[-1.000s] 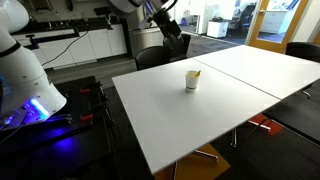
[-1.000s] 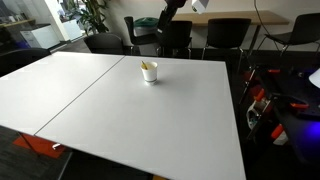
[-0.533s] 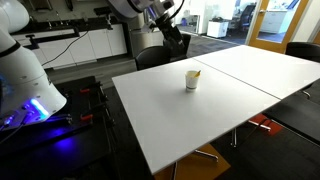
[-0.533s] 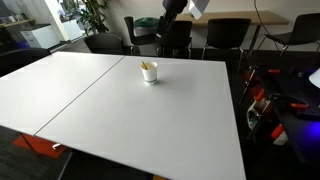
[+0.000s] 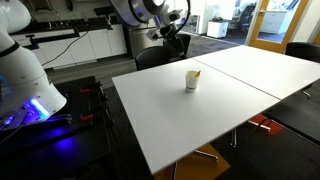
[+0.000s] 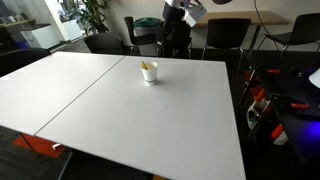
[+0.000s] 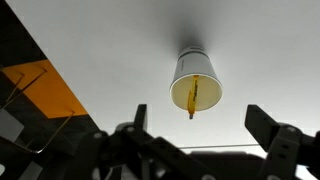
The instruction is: Put the pen on the table
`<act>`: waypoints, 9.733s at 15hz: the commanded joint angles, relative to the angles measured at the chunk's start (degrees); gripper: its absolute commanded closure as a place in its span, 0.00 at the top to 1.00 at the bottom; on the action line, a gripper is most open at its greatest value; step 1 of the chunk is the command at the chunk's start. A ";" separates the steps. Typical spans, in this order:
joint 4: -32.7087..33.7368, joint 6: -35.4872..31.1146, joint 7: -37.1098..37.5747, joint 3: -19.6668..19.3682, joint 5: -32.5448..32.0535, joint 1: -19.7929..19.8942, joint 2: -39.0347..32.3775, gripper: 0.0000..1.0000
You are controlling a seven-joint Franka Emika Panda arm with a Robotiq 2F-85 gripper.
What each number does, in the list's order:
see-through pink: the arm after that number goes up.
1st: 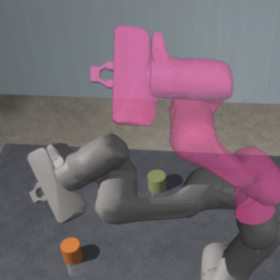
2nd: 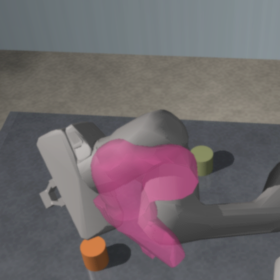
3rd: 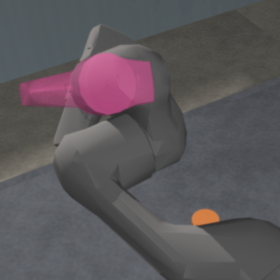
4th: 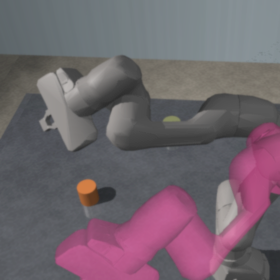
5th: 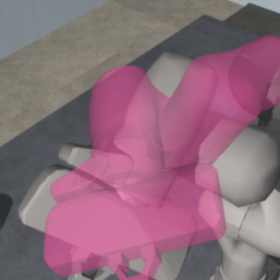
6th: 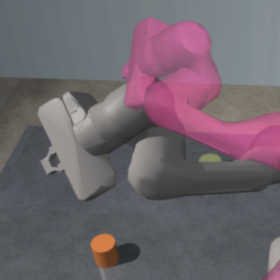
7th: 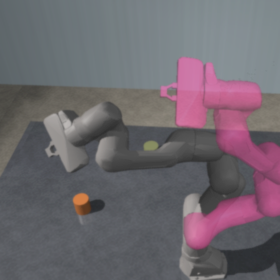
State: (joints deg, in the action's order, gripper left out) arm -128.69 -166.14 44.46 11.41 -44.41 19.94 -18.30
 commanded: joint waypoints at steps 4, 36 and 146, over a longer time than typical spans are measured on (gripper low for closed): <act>5.13 0.07 -21.52 -3.47 18.97 -3.08 -4.82 1.00; 20.80 -3.12 -39.51 -16.35 40.37 -18.68 -22.31 0.62; 3.40 -12.25 -38.29 -7.85 34.95 -24.17 -1.83 0.04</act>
State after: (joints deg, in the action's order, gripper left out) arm -126.72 -185.81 8.31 -7.58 -9.69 -13.96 -20.34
